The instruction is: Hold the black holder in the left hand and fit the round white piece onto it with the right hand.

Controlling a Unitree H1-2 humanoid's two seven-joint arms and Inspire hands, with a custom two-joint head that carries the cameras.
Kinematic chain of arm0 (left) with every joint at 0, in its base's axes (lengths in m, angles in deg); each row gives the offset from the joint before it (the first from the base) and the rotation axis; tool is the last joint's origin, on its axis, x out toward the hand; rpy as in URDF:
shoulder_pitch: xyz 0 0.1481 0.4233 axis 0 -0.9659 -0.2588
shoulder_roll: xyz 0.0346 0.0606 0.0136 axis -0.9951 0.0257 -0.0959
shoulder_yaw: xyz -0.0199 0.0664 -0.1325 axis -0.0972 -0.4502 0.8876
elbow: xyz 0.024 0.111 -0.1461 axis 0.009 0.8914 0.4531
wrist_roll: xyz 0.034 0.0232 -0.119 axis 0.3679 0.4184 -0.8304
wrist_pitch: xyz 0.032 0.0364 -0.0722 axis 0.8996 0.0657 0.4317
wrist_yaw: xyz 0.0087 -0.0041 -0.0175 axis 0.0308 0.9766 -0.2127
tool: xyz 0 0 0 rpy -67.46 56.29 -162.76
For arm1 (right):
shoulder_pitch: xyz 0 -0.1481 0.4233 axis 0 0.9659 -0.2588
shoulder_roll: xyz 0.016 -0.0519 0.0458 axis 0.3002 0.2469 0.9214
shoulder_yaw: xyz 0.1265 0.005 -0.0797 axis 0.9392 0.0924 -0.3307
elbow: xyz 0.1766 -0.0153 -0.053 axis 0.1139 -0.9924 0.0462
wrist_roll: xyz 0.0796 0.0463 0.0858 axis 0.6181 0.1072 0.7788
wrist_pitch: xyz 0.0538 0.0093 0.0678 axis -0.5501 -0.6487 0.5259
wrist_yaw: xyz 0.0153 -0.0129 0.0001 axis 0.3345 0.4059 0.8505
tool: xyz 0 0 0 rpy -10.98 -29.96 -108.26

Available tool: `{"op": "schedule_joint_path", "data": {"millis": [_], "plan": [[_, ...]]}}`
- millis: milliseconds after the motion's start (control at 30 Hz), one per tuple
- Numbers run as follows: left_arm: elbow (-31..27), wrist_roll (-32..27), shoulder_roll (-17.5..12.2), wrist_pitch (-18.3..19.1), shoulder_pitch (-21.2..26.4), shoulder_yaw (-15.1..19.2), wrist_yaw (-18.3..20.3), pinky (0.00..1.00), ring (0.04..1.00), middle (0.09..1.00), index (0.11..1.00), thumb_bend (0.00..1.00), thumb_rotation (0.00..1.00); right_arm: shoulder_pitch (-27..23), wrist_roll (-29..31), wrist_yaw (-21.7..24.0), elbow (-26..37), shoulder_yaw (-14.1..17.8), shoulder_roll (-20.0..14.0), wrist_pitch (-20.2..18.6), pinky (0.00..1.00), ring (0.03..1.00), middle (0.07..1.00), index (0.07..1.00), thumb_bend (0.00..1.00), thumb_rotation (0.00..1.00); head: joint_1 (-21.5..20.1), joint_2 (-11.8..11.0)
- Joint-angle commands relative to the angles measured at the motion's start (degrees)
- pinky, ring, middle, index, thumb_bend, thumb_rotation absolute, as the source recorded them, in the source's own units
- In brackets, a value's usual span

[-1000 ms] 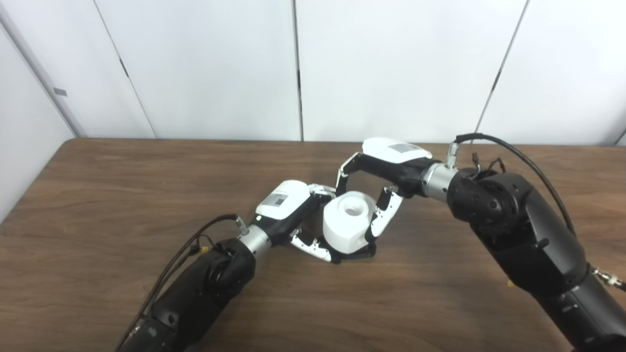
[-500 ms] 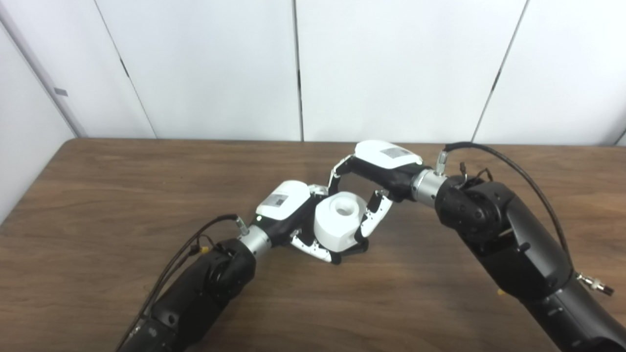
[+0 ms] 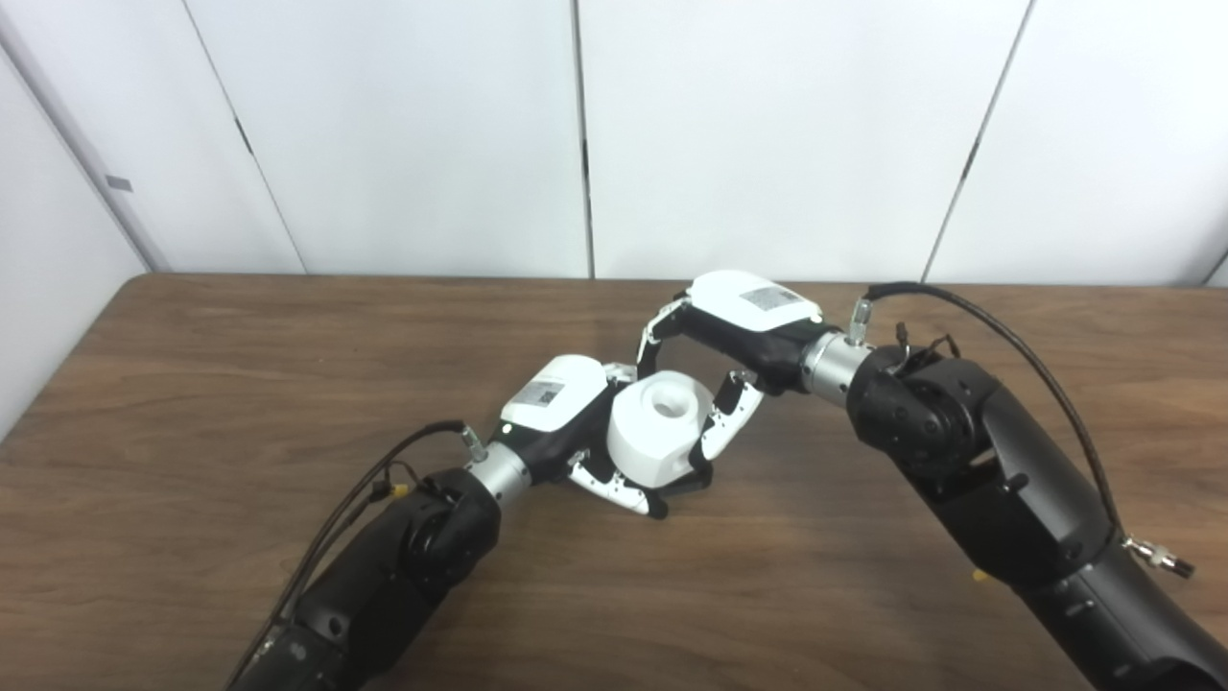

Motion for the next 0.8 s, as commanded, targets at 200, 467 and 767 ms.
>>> {"op": "schedule_joint_path", "data": {"millis": [200, 467, 767], "plan": [[2.41, 1.59, -0.74, 1.65, -2.13, -2.01, 5.43, 0.66, 0.819, 0.808, 0.605, 1.00, 0.25, -0.77, -2.17, 7.01, 1.26, -2.76, -2.09, -4.06, 0.93, 0.878, 0.769, 0.482, 0.52, 0.13, -0.18, 0.16], [2.49, 1.24, -0.60, 1.99, -2.03, -1.93, 6.01, 0.67, 0.825, 0.814, 0.611, 1.00, 0.23, -2.23, -1.48, 10.70, 2.46, -3.67, -3.18, -5.82, 0.87, 0.871, 0.790, 0.492, 0.52, 0.14, -0.13, 0.00], [2.44, 0.97, -0.83, 2.39, -2.07, -1.35, 5.74, 0.67, 0.830, 0.813, 0.616, 1.00, 0.26, -1.93, 1.11, 11.16, 2.55, -2.23, -2.96, -5.03, 0.87, 0.873, 0.826, 0.793, 0.84, 0.23, -0.13, -0.04]]}}
